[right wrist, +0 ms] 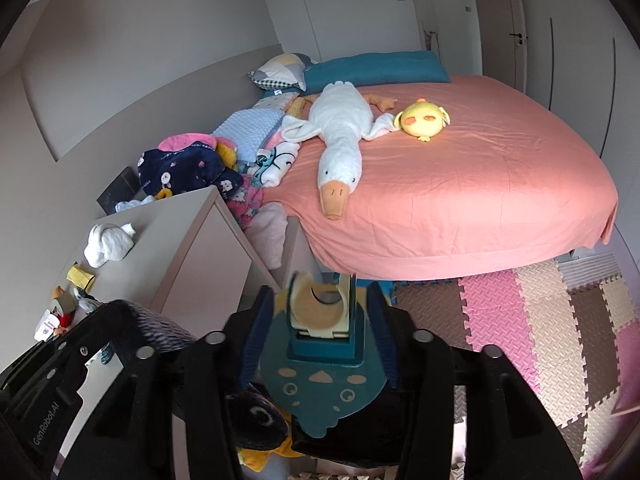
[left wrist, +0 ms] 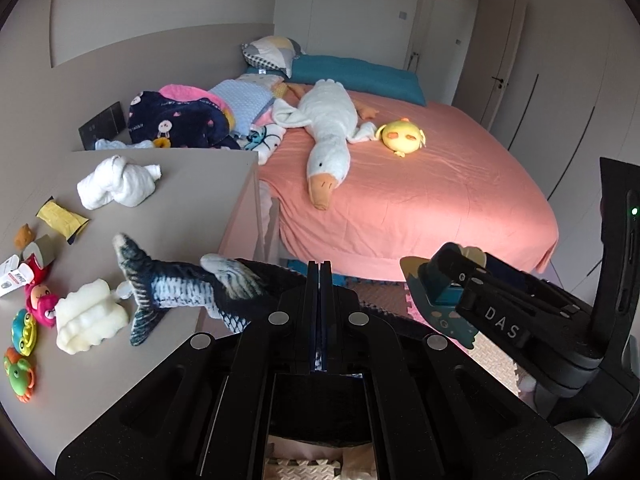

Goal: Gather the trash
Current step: 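Carry the plush fish over the black bin and open the left tool, then move the left tool to the green seahorse rattle while the right tool approaches the white sponge, then grasp the seahorse rattle with the left tool while the right tool grasps the white sponge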

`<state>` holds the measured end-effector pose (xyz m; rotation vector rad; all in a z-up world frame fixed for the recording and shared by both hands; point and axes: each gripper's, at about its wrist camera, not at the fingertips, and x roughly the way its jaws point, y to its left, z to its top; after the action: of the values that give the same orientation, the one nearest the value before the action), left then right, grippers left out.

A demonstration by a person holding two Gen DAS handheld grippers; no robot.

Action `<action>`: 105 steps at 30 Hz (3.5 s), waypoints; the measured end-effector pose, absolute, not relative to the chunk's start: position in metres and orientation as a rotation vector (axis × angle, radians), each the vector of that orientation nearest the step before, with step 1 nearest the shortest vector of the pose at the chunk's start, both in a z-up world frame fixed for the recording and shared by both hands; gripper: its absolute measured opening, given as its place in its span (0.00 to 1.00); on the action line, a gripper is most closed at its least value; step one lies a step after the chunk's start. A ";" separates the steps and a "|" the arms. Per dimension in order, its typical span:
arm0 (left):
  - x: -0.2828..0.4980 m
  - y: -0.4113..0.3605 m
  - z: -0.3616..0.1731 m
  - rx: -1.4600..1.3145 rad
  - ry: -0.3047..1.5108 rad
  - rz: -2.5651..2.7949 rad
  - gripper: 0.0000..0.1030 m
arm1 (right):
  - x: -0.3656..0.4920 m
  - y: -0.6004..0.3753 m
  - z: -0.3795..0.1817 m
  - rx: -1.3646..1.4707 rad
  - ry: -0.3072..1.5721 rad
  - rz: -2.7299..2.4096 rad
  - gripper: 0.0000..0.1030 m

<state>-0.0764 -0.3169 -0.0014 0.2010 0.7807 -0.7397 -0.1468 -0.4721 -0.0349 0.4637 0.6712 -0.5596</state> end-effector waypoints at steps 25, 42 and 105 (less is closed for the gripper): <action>-0.063 -0.262 0.004 0.068 0.809 -0.658 0.00 | -0.146 -0.443 -0.023 0.417 0.628 -0.526 0.74; -0.042 -0.176 0.012 0.002 0.692 -0.506 0.94 | -0.108 -0.372 -0.024 0.318 0.664 -0.410 0.74; 0.038 -0.018 -0.070 -0.062 0.921 -0.103 0.70 | 0.031 -0.198 -0.069 -0.490 0.759 0.172 0.86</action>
<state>0.0382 -0.0182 -0.0698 -0.0617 0.9206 -0.1026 0.0311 -0.1976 -0.0693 -0.4896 0.7591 0.1720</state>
